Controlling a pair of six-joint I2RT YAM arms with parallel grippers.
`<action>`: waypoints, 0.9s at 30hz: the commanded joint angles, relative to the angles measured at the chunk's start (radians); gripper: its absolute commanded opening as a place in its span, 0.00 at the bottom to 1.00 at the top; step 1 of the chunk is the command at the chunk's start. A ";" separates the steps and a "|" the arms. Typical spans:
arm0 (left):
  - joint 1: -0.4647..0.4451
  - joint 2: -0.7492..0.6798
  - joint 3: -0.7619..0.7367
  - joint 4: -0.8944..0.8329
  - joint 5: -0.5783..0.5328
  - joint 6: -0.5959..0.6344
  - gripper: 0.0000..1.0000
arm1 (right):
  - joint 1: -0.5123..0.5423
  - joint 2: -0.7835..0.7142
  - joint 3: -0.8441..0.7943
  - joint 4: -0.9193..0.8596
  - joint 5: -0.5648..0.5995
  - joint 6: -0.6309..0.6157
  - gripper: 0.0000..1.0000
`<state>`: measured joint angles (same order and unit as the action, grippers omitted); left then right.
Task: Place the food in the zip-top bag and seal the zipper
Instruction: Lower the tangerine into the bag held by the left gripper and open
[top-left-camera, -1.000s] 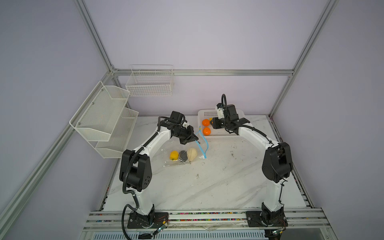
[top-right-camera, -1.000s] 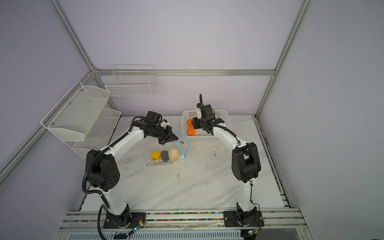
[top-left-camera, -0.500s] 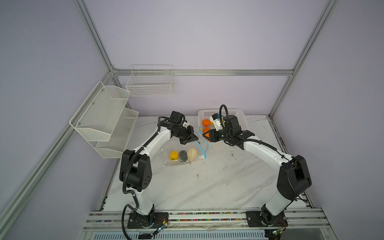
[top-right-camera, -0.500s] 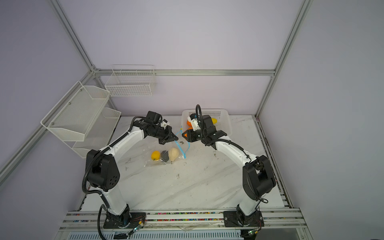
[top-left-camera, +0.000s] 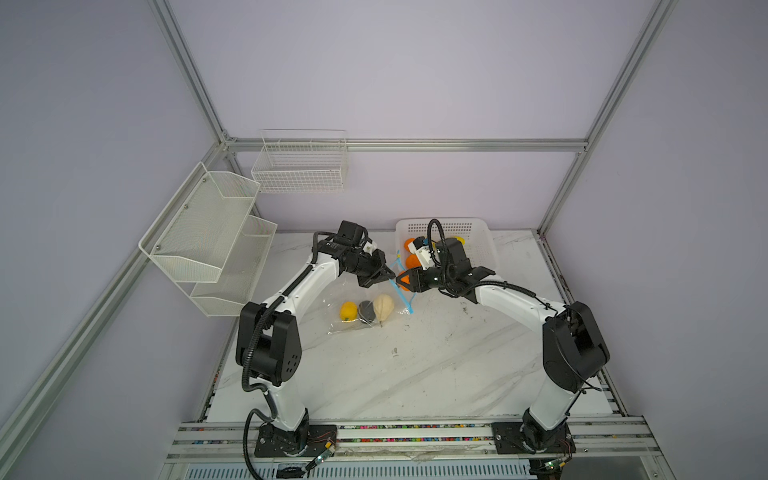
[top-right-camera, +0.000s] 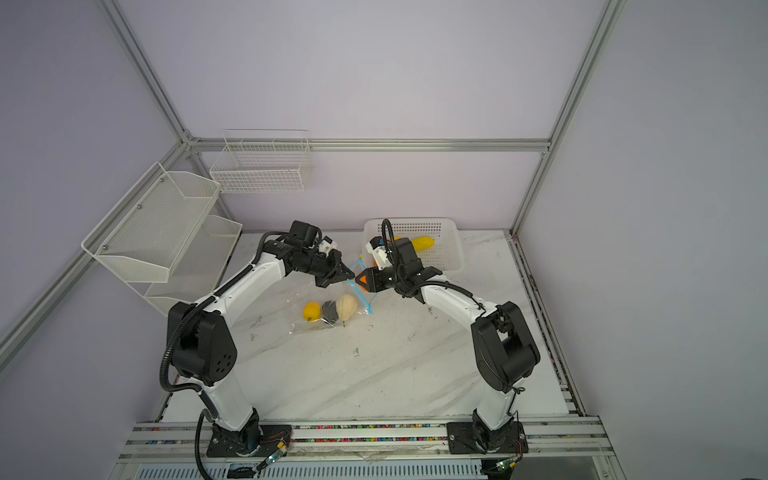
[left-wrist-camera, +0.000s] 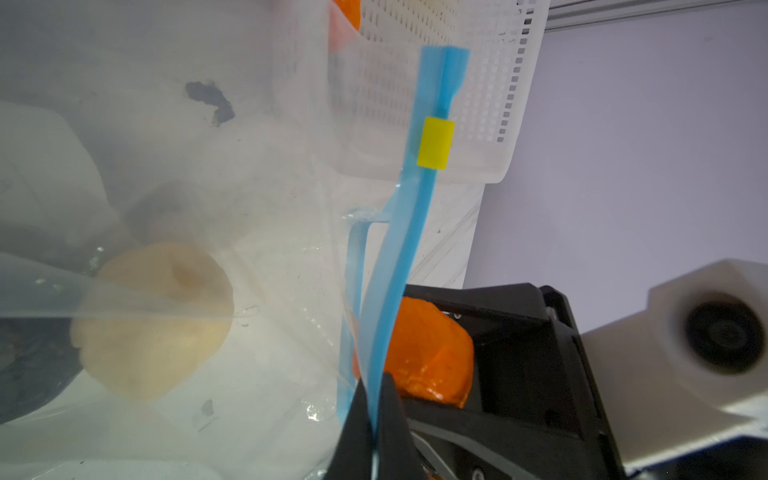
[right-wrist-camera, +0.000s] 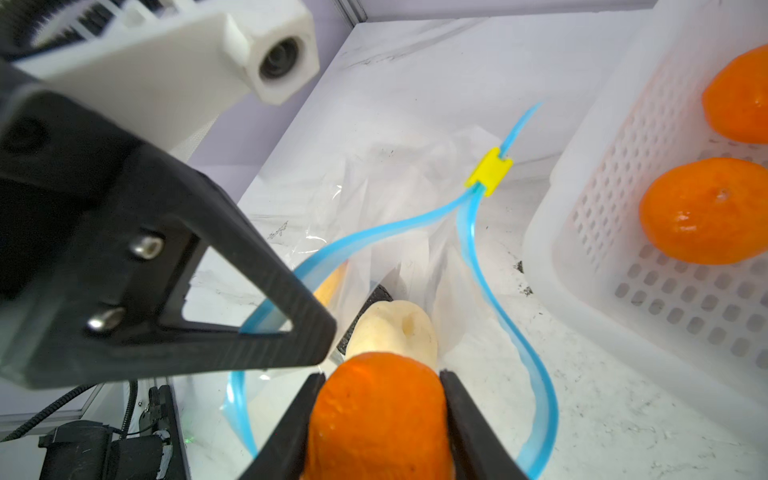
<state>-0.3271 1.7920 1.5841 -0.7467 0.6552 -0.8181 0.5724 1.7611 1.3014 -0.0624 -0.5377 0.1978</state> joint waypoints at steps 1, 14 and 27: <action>0.002 -0.059 -0.026 0.029 0.027 0.011 0.00 | 0.003 0.019 -0.009 0.039 -0.005 0.000 0.41; -0.003 -0.068 -0.029 0.029 0.024 0.002 0.00 | 0.007 0.103 0.042 0.089 -0.070 0.031 0.41; -0.014 -0.062 -0.022 0.028 0.025 -0.003 0.00 | 0.014 0.152 0.083 0.107 -0.062 0.044 0.45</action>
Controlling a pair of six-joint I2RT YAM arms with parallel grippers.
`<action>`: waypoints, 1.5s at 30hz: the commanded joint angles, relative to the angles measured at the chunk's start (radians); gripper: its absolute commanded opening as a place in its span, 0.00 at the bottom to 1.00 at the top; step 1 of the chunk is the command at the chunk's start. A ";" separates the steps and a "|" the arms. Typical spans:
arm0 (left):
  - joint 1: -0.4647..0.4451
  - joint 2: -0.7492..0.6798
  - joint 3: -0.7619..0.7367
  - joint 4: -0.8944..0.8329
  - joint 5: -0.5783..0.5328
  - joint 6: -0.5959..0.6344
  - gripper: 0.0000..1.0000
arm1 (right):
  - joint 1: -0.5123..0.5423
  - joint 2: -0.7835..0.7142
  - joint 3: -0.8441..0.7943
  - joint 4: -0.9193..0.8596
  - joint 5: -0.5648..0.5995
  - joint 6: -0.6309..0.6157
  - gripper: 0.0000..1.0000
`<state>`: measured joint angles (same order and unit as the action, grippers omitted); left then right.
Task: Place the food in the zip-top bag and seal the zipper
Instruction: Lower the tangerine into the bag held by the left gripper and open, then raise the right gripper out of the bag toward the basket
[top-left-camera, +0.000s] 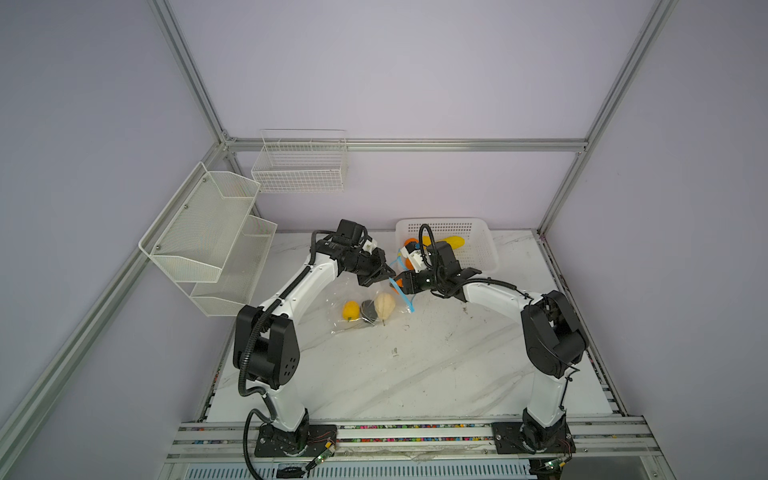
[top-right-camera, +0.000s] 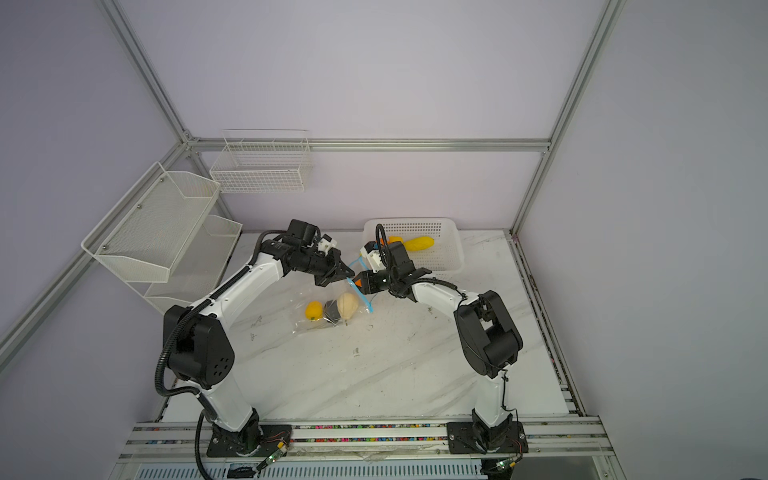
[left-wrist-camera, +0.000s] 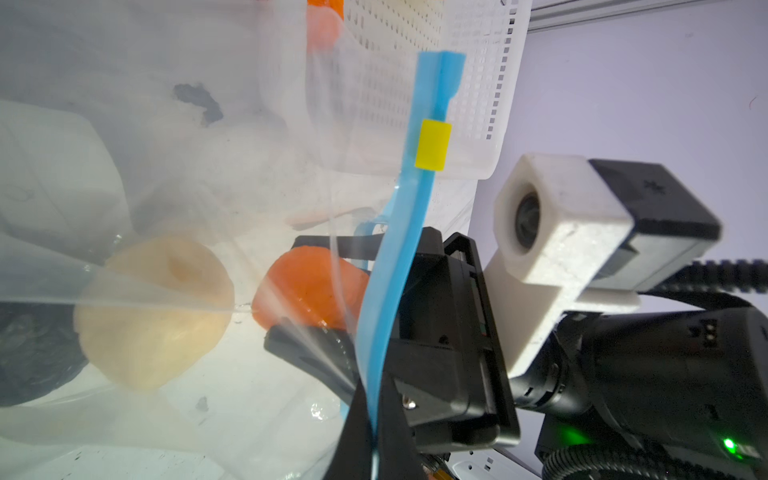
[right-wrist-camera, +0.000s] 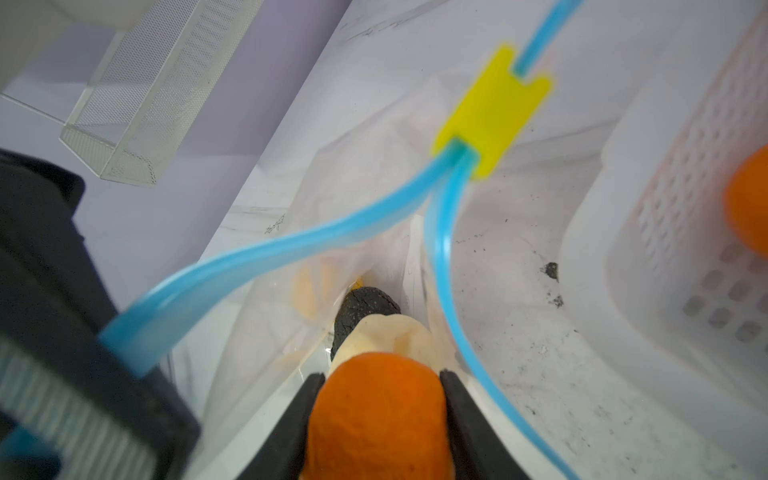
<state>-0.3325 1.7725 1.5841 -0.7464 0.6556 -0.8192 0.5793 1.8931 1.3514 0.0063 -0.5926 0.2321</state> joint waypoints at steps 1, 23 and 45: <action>-0.010 -0.042 -0.022 0.027 0.025 -0.001 0.00 | 0.007 0.028 0.038 0.047 -0.006 0.017 0.45; -0.015 -0.041 -0.027 0.028 0.024 0.000 0.00 | 0.013 0.074 0.076 0.079 0.018 0.046 0.65; -0.013 -0.023 -0.018 0.028 0.016 0.014 0.00 | -0.024 -0.166 0.061 -0.143 0.181 -0.053 0.65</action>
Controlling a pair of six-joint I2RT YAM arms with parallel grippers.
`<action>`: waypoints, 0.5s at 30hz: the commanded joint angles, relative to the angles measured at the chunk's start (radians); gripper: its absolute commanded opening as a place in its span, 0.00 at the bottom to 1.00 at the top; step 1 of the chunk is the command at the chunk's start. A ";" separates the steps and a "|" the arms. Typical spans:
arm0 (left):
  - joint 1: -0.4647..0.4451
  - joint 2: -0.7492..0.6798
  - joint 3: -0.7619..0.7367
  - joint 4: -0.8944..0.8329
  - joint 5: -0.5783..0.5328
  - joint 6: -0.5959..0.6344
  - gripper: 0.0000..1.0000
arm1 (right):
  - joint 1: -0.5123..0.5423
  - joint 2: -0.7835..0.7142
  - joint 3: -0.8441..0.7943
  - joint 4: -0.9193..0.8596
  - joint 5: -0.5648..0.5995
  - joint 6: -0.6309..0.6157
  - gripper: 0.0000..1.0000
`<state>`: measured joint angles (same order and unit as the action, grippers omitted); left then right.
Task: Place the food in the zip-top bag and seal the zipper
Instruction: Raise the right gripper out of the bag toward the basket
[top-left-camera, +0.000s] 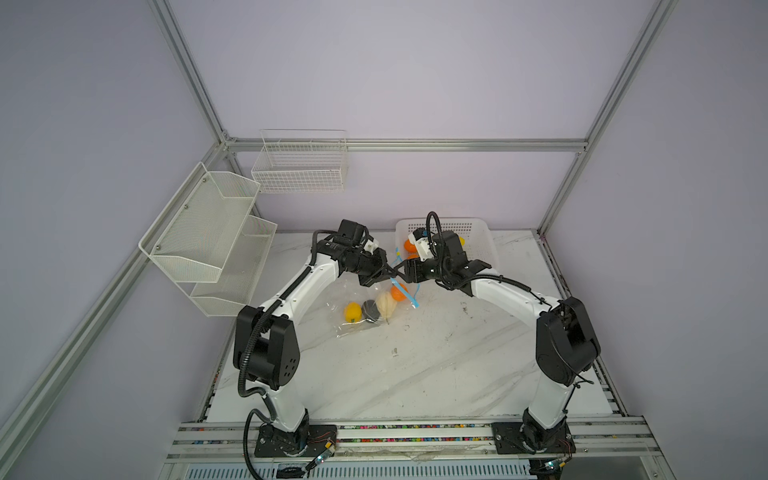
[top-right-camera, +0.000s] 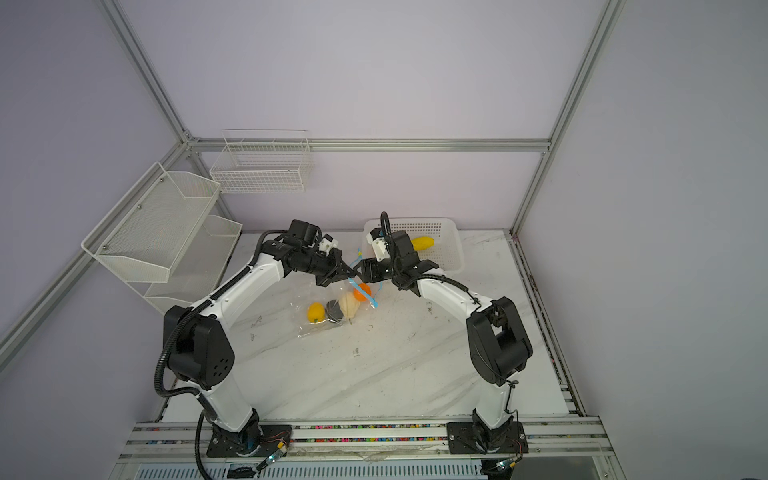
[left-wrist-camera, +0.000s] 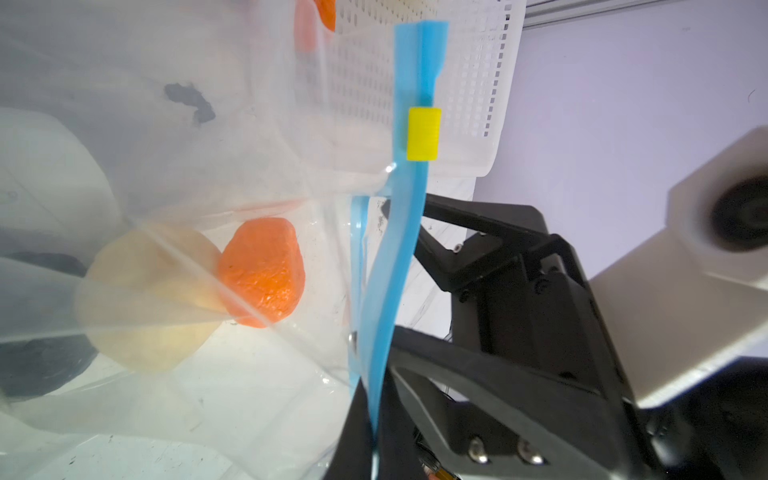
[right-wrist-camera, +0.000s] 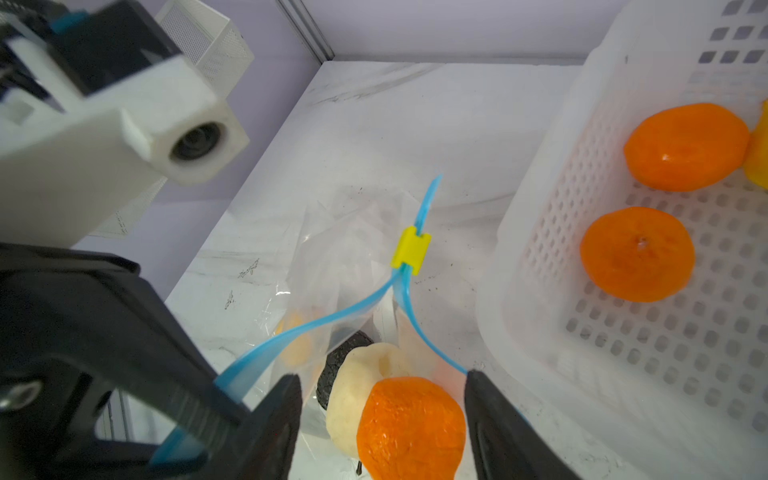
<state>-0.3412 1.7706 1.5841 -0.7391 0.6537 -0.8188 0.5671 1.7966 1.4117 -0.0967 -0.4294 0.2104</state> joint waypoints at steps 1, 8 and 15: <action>-0.004 -0.022 -0.016 0.021 0.017 0.015 0.00 | -0.021 -0.084 -0.002 -0.048 0.027 -0.037 0.65; -0.002 -0.022 -0.015 0.021 0.019 0.017 0.00 | -0.115 -0.117 0.011 -0.084 0.062 -0.044 0.63; 0.003 -0.027 -0.013 0.018 0.021 0.017 0.00 | -0.182 0.036 0.170 -0.215 0.068 -0.074 0.63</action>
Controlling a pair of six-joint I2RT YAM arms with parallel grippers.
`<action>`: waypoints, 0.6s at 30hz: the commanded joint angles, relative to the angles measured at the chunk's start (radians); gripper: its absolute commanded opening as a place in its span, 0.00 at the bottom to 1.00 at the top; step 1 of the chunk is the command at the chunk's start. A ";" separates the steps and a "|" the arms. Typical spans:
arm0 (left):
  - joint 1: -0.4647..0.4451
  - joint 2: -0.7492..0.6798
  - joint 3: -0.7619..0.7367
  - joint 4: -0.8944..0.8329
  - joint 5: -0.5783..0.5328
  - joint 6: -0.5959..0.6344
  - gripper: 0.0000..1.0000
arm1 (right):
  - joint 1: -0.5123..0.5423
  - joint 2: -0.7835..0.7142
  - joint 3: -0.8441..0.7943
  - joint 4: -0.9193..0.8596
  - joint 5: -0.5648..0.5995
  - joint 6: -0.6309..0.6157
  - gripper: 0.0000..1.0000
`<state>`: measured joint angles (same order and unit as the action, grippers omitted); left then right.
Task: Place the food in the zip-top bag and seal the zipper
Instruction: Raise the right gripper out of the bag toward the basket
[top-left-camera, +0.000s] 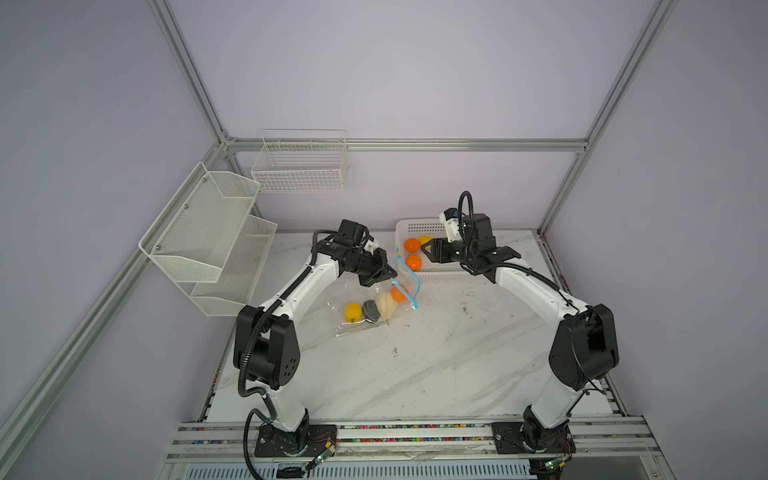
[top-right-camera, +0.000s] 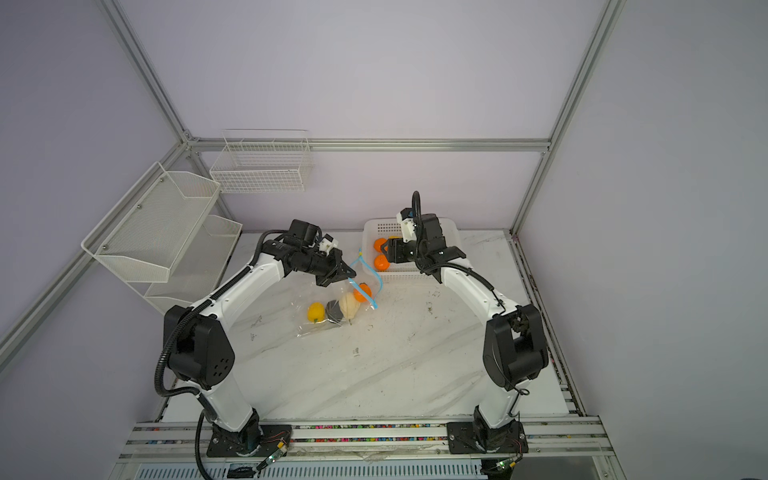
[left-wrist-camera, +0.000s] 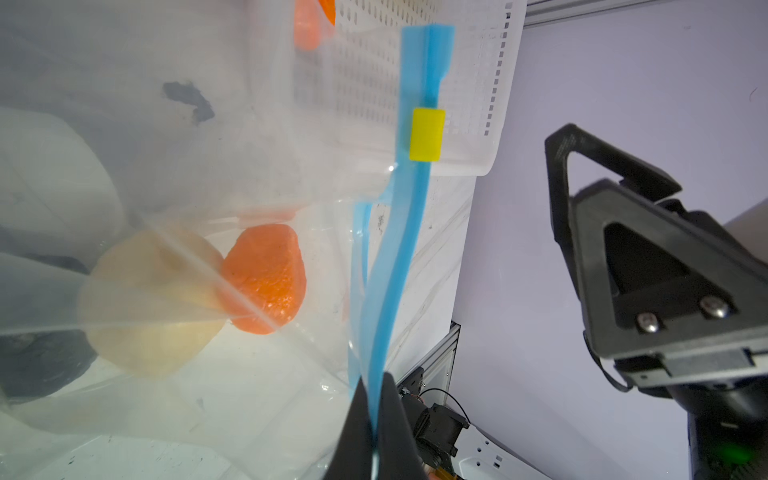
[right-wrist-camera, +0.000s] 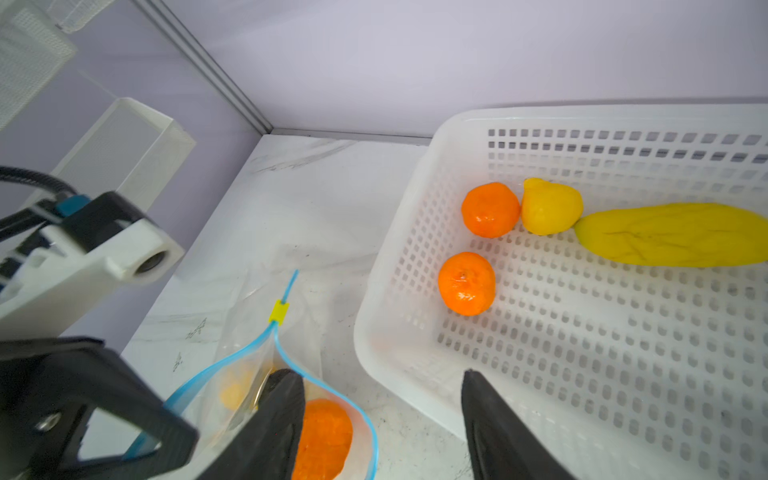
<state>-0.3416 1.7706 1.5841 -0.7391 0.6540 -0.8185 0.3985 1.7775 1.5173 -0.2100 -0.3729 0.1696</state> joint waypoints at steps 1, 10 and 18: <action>0.004 -0.028 -0.011 0.018 0.021 0.016 0.00 | -0.019 0.074 0.085 -0.124 0.028 -0.045 0.63; 0.004 -0.010 0.002 0.015 0.028 0.018 0.00 | -0.051 0.266 0.257 -0.197 0.084 -0.070 0.62; 0.003 -0.018 -0.009 0.011 0.022 0.018 0.00 | -0.035 0.454 0.451 -0.288 0.026 -0.101 0.61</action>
<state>-0.3408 1.7706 1.5841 -0.7403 0.6548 -0.8185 0.3523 2.2032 1.9141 -0.4274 -0.3233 0.0982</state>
